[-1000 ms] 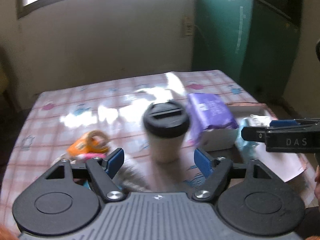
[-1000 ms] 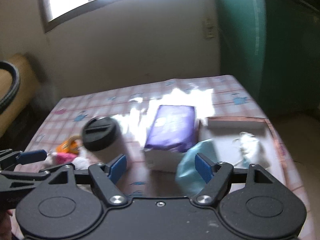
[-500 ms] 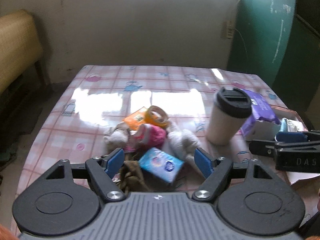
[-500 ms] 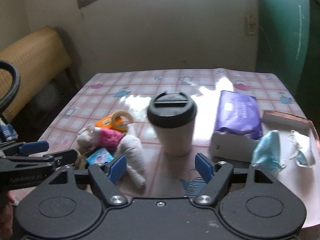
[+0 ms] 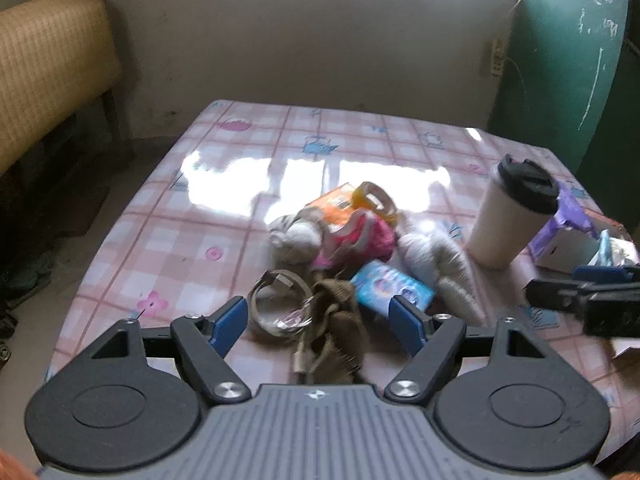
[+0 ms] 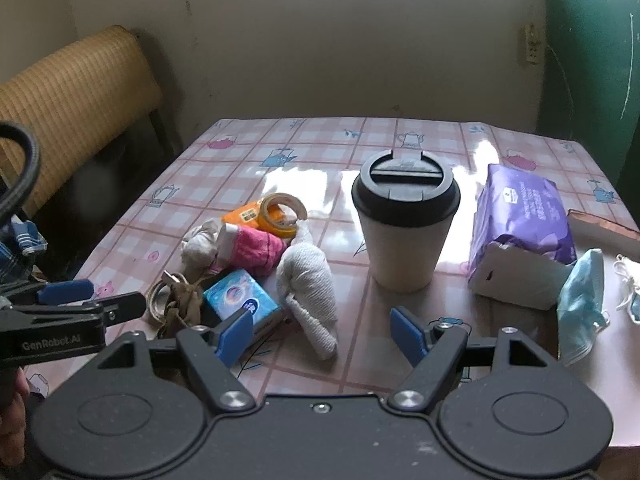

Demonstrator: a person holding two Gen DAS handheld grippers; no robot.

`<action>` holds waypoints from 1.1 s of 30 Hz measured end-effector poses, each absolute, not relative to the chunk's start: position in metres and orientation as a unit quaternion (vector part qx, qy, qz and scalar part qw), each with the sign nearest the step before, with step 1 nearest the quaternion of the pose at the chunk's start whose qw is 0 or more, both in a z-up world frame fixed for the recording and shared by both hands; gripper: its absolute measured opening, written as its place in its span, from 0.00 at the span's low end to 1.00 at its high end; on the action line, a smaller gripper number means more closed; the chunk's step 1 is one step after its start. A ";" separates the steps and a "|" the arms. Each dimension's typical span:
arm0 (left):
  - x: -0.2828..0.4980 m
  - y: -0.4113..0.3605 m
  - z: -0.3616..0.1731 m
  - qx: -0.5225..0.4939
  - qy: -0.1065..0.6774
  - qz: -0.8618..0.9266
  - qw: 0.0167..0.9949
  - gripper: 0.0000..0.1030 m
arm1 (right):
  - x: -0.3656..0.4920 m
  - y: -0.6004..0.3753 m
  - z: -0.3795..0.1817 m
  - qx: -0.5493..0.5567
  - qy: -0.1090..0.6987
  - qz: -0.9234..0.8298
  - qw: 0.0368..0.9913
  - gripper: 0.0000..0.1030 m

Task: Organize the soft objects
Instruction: 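Grasp the brown cloth with the left gripper while the right grasps the white towel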

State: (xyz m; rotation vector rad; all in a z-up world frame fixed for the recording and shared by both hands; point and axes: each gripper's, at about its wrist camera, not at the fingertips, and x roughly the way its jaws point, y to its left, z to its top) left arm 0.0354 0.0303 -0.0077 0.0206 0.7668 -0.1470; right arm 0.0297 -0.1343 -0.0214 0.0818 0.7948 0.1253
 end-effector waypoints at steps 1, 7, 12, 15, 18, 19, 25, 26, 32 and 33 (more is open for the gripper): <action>0.034 0.033 -0.011 0.011 0.377 -0.071 0.924 0.77 | 0.030 -0.134 -0.023 0.041 0.388 0.062 0.919 0.86; 0.026 0.037 -0.039 0.005 0.408 -0.076 0.910 0.77 | 0.031 -0.133 -0.033 0.050 0.397 0.070 0.914 0.86; 0.033 0.031 -0.049 0.003 0.409 -0.076 0.910 0.77 | 0.032 -0.133 -0.040 0.049 0.403 0.075 0.911 0.86; 0.044 0.025 -0.052 0.003 0.405 -0.073 0.911 0.77 | 0.034 -0.134 -0.043 0.051 0.406 0.074 0.909 0.86; 0.056 0.017 -0.060 0.011 0.404 -0.073 0.912 0.74 | 0.037 -0.134 -0.046 0.051 0.408 0.076 0.908 0.86; 0.058 0.014 -0.063 0.014 0.406 -0.074 0.911 0.67 | 0.038 -0.134 -0.048 0.052 0.408 0.078 0.908 0.86; 0.056 0.008 -0.066 0.020 0.414 -0.087 0.906 0.34 | 0.051 -0.137 -0.060 0.051 0.413 0.088 0.905 0.86; 0.052 0.008 -0.062 0.022 0.414 -0.092 0.906 0.34 | 0.055 -0.137 -0.063 0.051 0.415 0.087 0.904 0.86; 0.044 0.017 -0.040 0.018 0.399 -0.084 0.913 0.34 | 0.087 -0.134 -0.074 0.051 0.419 0.091 0.902 0.86; 0.044 0.021 -0.036 0.014 0.395 -0.081 0.915 0.34 | 0.093 -0.132 -0.076 0.051 0.420 0.093 0.901 0.86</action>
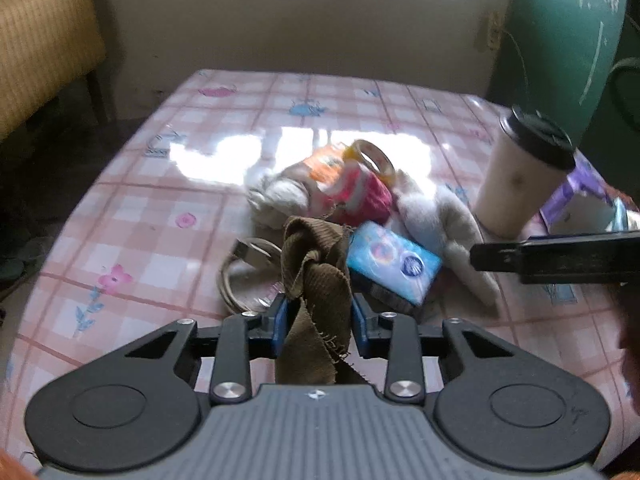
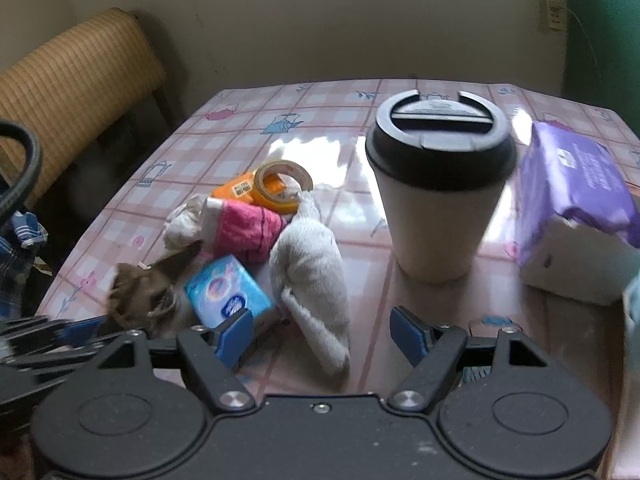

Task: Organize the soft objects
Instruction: 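Grasp the brown cloth with the left gripper while the right grasps the white towel, then carry the brown cloth and white towel to the box lid and release them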

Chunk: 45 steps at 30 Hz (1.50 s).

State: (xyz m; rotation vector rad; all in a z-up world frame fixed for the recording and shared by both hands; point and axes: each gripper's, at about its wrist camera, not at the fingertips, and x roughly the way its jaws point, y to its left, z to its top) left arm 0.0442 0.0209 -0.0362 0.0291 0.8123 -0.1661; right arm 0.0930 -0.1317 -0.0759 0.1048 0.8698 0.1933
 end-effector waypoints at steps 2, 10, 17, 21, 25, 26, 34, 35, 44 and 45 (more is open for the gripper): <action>0.047 0.025 -0.032 0.008 0.390 -0.075 0.918 0.34 | 0.104 -0.127 -0.080 0.052 0.424 0.100 0.899 0.86; 0.068 0.026 -0.030 -0.010 0.390 -0.061 0.919 0.33 | 0.135 -0.114 -0.102 0.061 0.439 0.107 0.890 0.67; 0.078 0.016 -0.022 -0.007 0.384 -0.071 0.920 0.33 | 0.120 -0.114 -0.081 0.052 0.414 0.090 0.904 0.44; 0.080 0.013 -0.011 -0.009 0.376 -0.073 0.924 0.33 | 0.104 -0.115 -0.052 0.060 0.387 0.092 0.916 0.44; 0.083 0.011 0.002 -0.006 0.369 -0.077 0.926 0.32 | 0.093 -0.114 -0.029 0.063 0.365 0.093 0.924 0.44; 0.084 0.010 0.004 -0.003 0.367 -0.077 0.927 0.32 | 0.091 -0.114 -0.024 0.064 0.363 0.089 0.925 0.44; 0.086 0.009 0.031 0.004 0.352 -0.070 0.934 0.32 | 0.075 -0.116 0.013 0.074 0.337 0.086 0.935 0.44; 0.086 0.008 0.034 0.006 0.349 -0.069 0.934 0.32 | 0.073 -0.117 0.016 0.075 0.335 0.085 0.935 0.44; 0.092 -0.007 0.055 0.017 0.333 -0.078 0.940 0.32 | 0.067 -0.133 0.040 0.076 0.322 0.071 0.941 0.44; 0.092 -0.009 0.057 0.017 0.332 -0.080 0.940 0.32 | 0.067 -0.135 0.041 0.076 0.321 0.068 0.942 0.44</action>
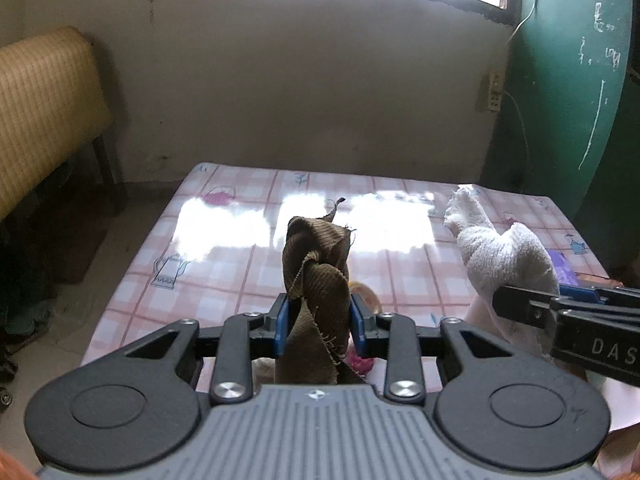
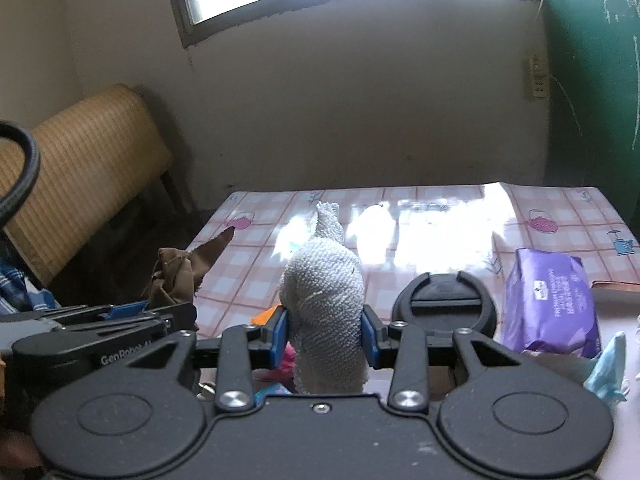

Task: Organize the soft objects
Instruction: 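Carry the brown cloth and white towel to the box lid and release them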

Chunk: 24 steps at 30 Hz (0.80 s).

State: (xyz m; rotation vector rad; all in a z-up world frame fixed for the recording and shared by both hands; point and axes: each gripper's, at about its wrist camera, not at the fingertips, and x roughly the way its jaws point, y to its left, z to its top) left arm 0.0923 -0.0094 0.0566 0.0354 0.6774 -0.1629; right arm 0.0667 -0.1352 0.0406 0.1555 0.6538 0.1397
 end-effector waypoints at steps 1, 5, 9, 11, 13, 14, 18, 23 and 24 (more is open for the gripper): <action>0.093 -0.012 0.058 0.019 0.330 -0.082 0.940 0.32 | 0.068 -0.136 0.041 0.077 0.320 0.067 0.942 0.44; 0.095 -0.022 0.063 0.024 0.326 -0.088 0.941 0.32 | 0.069 -0.145 0.045 0.076 0.318 0.055 0.943 0.44; 0.095 -0.030 0.065 0.030 0.323 -0.096 0.941 0.32 | 0.069 -0.153 0.049 0.077 0.315 0.045 0.945 0.44; 0.096 -0.034 0.065 0.030 0.324 -0.099 0.940 0.32 | 0.069 -0.156 0.051 0.077 0.313 0.042 0.946 0.44; 0.095 -0.039 0.065 0.032 0.324 -0.103 0.940 0.32 | 0.066 -0.159 0.054 0.077 0.312 0.036 0.946 0.44; 0.095 -0.040 0.065 0.033 0.325 -0.106 0.939 0.32 | 0.067 -0.161 0.054 0.077 0.312 0.034 0.946 0.44; 0.096 -0.050 0.064 0.041 0.327 -0.118 0.937 0.32 | 0.064 -0.170 0.058 0.079 0.312 0.024 0.947 0.44; 0.095 -0.069 0.066 0.046 0.328 -0.134 0.934 0.32 | 0.064 -0.186 0.061 0.083 0.307 0.013 0.948 0.44; 0.095 -0.073 0.066 0.047 0.327 -0.137 0.934 0.32 | 0.063 -0.189 0.062 0.084 0.305 0.010 0.949 0.44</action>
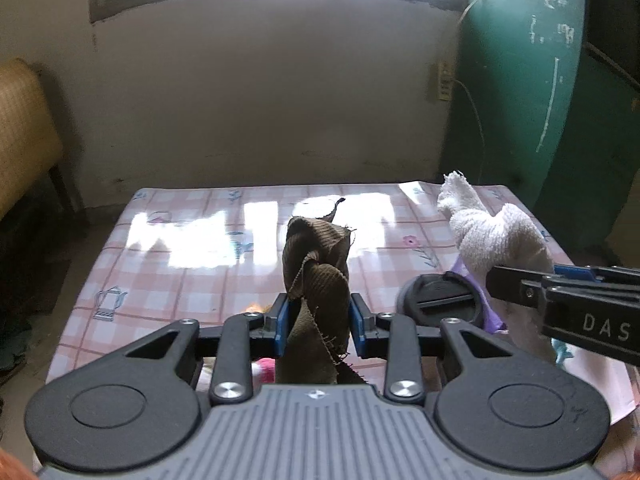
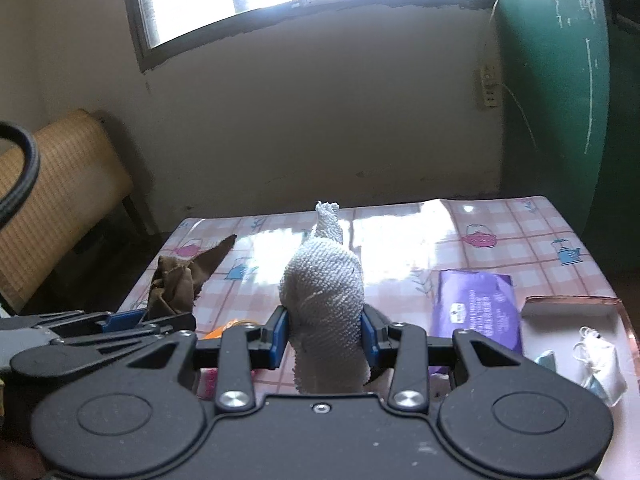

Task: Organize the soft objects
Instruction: 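Carry the brown cloth and white towel to the box lid and release them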

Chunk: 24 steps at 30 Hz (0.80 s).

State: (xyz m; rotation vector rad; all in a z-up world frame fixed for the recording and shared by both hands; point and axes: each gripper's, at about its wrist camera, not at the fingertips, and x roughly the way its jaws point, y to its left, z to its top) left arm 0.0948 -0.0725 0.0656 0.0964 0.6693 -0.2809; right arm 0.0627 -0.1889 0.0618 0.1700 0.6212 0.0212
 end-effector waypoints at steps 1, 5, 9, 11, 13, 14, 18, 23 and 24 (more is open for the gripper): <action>0.095 -0.076 0.066 0.049 0.327 -0.140 0.933 0.32 | 0.062 -0.193 0.062 0.084 0.304 0.008 0.949 0.44; 0.095 -0.090 0.066 0.054 0.326 -0.148 0.932 0.32 | 0.060 -0.207 0.061 0.089 0.304 0.001 0.948 0.44; 0.096 -0.101 0.064 0.057 0.327 -0.158 0.930 0.32 | 0.057 -0.219 0.059 0.095 0.305 -0.009 0.948 0.44; 0.096 -0.106 0.063 0.061 0.327 -0.162 0.929 0.32 | 0.056 -0.224 0.059 0.097 0.305 -0.013 0.947 0.44; 0.096 -0.111 0.062 0.062 0.328 -0.166 0.928 0.32 | 0.055 -0.229 0.059 0.100 0.304 -0.017 0.947 0.44; 0.096 -0.112 0.062 0.062 0.328 -0.169 0.927 0.32 | 0.055 -0.231 0.060 0.101 0.303 -0.018 0.947 0.44; 0.096 -0.122 0.062 0.067 0.327 -0.179 0.926 0.32 | 0.053 -0.242 0.058 0.104 0.303 -0.026 0.947 0.44; 0.099 -0.140 0.059 0.072 0.328 -0.190 0.922 0.32 | 0.051 -0.258 0.054 0.111 0.304 -0.039 0.945 0.44; 0.099 -0.144 0.058 0.074 0.329 -0.194 0.921 0.32 | 0.050 -0.262 0.053 0.111 0.304 -0.041 0.945 0.44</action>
